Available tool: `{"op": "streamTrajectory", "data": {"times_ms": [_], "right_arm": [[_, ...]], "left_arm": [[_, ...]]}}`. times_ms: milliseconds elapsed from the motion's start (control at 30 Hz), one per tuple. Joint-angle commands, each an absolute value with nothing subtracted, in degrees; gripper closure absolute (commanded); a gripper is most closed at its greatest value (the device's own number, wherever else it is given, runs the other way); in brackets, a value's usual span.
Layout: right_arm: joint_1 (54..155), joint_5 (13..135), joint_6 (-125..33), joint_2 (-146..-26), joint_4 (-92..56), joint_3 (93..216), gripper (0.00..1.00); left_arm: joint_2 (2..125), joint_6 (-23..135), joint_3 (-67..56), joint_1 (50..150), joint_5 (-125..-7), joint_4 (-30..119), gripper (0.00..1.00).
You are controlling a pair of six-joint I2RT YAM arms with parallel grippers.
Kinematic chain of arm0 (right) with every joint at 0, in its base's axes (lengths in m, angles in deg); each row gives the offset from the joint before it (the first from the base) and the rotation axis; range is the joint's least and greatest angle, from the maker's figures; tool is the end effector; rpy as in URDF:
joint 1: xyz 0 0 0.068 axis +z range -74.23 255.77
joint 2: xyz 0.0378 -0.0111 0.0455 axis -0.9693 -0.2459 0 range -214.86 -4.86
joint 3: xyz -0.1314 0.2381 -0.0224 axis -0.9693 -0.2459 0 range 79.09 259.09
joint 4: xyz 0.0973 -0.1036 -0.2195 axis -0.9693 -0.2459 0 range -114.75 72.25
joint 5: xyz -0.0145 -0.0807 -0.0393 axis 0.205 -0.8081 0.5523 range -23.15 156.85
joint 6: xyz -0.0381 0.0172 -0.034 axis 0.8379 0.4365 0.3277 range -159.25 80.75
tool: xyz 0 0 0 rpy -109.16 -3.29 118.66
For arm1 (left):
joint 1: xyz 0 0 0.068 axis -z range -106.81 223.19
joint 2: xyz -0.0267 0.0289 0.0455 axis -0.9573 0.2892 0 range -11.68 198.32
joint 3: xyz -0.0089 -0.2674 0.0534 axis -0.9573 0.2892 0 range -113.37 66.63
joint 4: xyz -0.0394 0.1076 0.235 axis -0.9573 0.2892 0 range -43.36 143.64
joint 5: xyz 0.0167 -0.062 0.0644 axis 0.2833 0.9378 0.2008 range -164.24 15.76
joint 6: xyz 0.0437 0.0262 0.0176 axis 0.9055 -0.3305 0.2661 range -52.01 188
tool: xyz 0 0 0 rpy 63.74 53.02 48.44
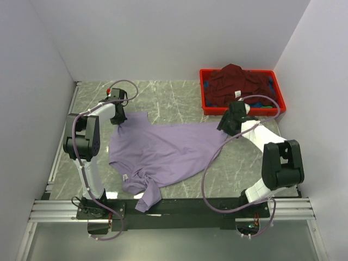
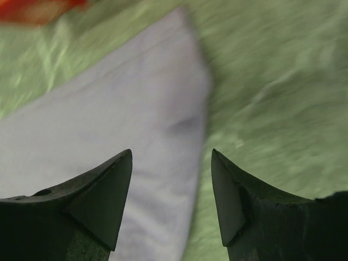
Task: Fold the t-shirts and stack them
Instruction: Flatten the tshirt out
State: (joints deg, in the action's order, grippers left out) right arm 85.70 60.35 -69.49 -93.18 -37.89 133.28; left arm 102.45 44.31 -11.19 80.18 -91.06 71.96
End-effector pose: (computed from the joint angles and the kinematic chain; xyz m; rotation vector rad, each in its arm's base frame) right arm 0.3087 0.0500 0.2009 0.4885 2.4671 0.1441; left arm 0.4103 -0.0399 0.1626 -0.4704 2.5417 0.1958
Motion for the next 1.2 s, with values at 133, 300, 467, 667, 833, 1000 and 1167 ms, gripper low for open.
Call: {"op": "streamTrajectory", "data": {"times_ms": [133,300,467,667,833,1000,1167], "right_arm": [[77.4,60.7,-70.5,-97.2,-32.4,136.9,0.34],[76.8,66.4,-71.2,-100.7,-30.1,137.1,0.35],[76.8,69.1,-72.8,-102.9,-28.9,136.0,0.41],[76.4,66.9,-74.4,-102.0,-31.1,133.3,1.0],[75.9,61.0,-75.4,-94.0,-39.4,127.1,1.0],[76.0,59.2,-75.9,-85.9,-44.5,121.1,1.0],[76.0,58.3,-72.8,-83.6,-42.5,123.2,0.79]], "left_arm": [[101.0,43.7,-9.0,79.3,-91.8,71.9,0.93],[100.9,43.7,-8.9,79.3,-91.6,71.6,0.92],[100.2,43.7,-8.4,79.3,-91.8,71.6,0.92],[99.9,43.7,-7.6,79.3,-91.9,71.5,0.93],[99.0,43.8,-6.6,79.3,-91.9,71.2,0.93],[98.5,44.1,-6.2,79.5,-90.7,71.2,0.92],[98.0,44.5,-5.2,80.0,-89.9,70.3,0.91]]}}
